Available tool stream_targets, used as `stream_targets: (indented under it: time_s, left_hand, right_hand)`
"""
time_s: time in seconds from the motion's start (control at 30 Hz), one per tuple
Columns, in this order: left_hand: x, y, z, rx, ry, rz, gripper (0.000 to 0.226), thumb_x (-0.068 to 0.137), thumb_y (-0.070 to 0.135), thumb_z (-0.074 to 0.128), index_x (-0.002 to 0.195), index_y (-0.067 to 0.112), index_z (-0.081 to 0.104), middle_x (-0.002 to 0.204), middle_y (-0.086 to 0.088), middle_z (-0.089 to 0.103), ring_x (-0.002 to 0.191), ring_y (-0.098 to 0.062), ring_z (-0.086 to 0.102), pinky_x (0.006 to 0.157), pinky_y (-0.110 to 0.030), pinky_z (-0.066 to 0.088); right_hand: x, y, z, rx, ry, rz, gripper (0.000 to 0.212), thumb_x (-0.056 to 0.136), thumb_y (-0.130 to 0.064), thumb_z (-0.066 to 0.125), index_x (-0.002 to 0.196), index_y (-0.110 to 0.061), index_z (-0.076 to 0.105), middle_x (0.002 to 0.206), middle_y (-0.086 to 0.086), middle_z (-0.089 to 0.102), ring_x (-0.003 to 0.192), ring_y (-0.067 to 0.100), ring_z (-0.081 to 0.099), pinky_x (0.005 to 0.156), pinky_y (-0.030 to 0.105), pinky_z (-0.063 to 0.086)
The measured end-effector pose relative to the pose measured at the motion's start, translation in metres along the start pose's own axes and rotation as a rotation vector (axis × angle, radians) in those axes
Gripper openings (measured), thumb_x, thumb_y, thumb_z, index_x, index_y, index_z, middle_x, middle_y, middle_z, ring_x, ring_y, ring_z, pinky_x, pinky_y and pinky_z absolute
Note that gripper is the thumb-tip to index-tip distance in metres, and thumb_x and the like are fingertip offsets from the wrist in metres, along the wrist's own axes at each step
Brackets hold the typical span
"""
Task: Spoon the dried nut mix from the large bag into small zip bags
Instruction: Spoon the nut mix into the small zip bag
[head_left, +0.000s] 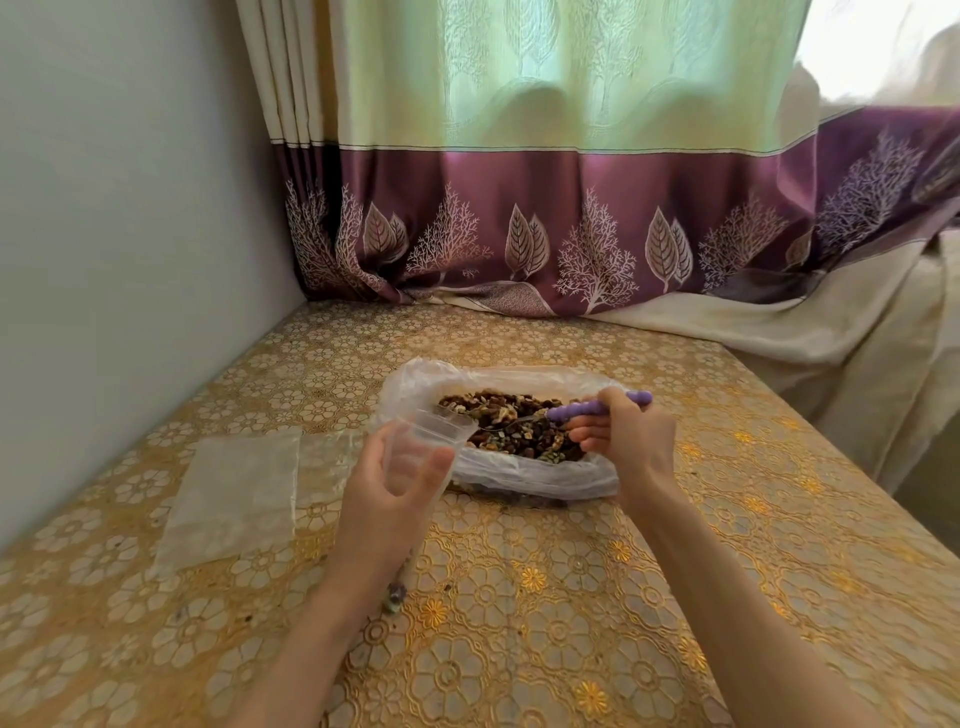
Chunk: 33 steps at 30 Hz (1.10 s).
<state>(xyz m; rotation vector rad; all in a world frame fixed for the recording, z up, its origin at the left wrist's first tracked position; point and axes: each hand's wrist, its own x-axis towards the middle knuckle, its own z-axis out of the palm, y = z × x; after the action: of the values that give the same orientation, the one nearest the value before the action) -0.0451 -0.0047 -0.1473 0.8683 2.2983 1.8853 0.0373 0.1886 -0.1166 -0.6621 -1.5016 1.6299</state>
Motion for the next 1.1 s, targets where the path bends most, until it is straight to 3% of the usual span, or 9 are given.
stream_targets:
  time_s: [0.2,0.3,0.37,0.53,0.63,0.73,0.83,1.0,1.1]
  left_hand:
    - [0.0,-0.001,-0.002,-0.068,0.012,-0.024,0.116,0.044,0.093,0.048,0.137,0.025,0.041,0.125,0.01,0.056,0.102,0.001,0.059,0.085,-0.025,0.051]
    - [0.002,-0.002,-0.004,-0.137,0.018,-0.06,0.116,0.043,0.092,0.052,0.137,0.024,0.042,0.133,0.006,0.054,0.12,-0.013,0.052,0.102,-0.042,0.043]
    - [0.002,-0.002,-0.005,-0.153,0.016,-0.067,0.115,0.041,0.092,0.053,0.134,0.025,0.045,0.128,0.006,0.057,0.117,-0.016,0.055,0.1,-0.045,0.044]
    - [0.002,-0.001,-0.005,-0.196,0.02,-0.073,0.11,0.039,0.091,0.055,0.127,0.025,0.052,0.112,0.008,0.065,0.104,-0.013,0.062,0.089,-0.035,0.051]
    - [0.003,0.001,-0.005,-0.244,0.021,-0.07,0.08,0.048,0.084,0.06,0.112,0.035,0.058,0.102,0.015,0.069,0.092,-0.001,0.064,0.07,-0.014,0.05]
    - [0.005,0.002,-0.006,-0.266,0.062,-0.068,0.061,0.063,0.07,0.065,0.106,0.027,0.061,0.088,0.012,0.068,0.078,0.003,0.063,0.067,-0.014,0.045]
    - [0.005,0.004,-0.007,-0.265,0.106,-0.042,0.058,0.062,0.063,0.063,0.1,0.019,0.058,0.075,0.011,0.066,0.064,0.002,0.062,0.055,-0.013,0.047]
    - [0.004,0.006,-0.009,-0.281,0.142,-0.016,0.066,0.061,0.067,0.066,0.111,0.025,0.057,0.1,0.008,0.068,0.095,-0.012,0.065,0.082,-0.034,0.053]
    - [0.003,0.009,-0.011,-0.296,0.182,0.008,0.069,0.053,0.077,0.065,0.104,0.032,0.057,0.102,0.006,0.068,0.097,-0.015,0.065,0.082,-0.037,0.053]
  right_hand:
    - [-0.004,-0.017,0.003,0.094,-0.034,-0.044,0.029,0.087,-0.002,0.044,0.068,0.006,0.065,0.069,0.016,0.072,0.045,0.015,0.054,0.041,0.018,0.042]
    - [-0.01,-0.03,0.007,0.125,-0.053,-0.092,0.031,0.087,-0.002,0.045,0.062,0.001,0.064,0.061,0.012,0.07,0.043,0.014,0.054,0.039,0.017,0.042]
    - [-0.016,-0.037,0.011,0.132,-0.08,-0.12,0.033,0.088,-0.003,0.046,0.06,-0.001,0.063,0.058,0.011,0.068,0.044,0.014,0.054,0.039,0.018,0.042]
    - [-0.032,-0.049,0.023,0.099,-0.293,-0.197,0.034,0.091,-0.003,0.045,0.062,-0.001,0.063,0.07,0.015,0.072,0.048,0.015,0.054,0.041,0.018,0.042]
    - [-0.039,-0.049,0.029,0.06,-0.397,-0.26,0.028,0.093,-0.002,0.046,0.072,0.002,0.063,0.071,0.011,0.073,0.051,0.017,0.056,0.043,0.019,0.045]
    - [-0.042,-0.049,0.03,0.04,-0.445,-0.307,0.018,0.094,0.001,0.046,0.084,0.007,0.06,0.063,0.002,0.071,0.053,0.018,0.057,0.046,0.02,0.048]
    - [-0.042,-0.05,0.028,0.06,-0.471,-0.307,0.017,0.093,0.003,0.044,0.089,0.007,0.06,0.063,0.001,0.07,0.054,0.016,0.058,0.048,0.02,0.049]
    - [-0.034,-0.051,0.025,0.198,-0.372,-0.222,0.02,0.092,-0.002,0.046,0.079,0.001,0.062,0.076,0.018,0.071,0.053,0.016,0.056,0.047,0.02,0.047]
    - [-0.025,-0.049,0.017,0.258,-0.27,-0.181,0.023,0.091,-0.004,0.048,0.072,-0.003,0.061,0.083,0.024,0.071,0.053,0.017,0.054,0.046,0.019,0.045]
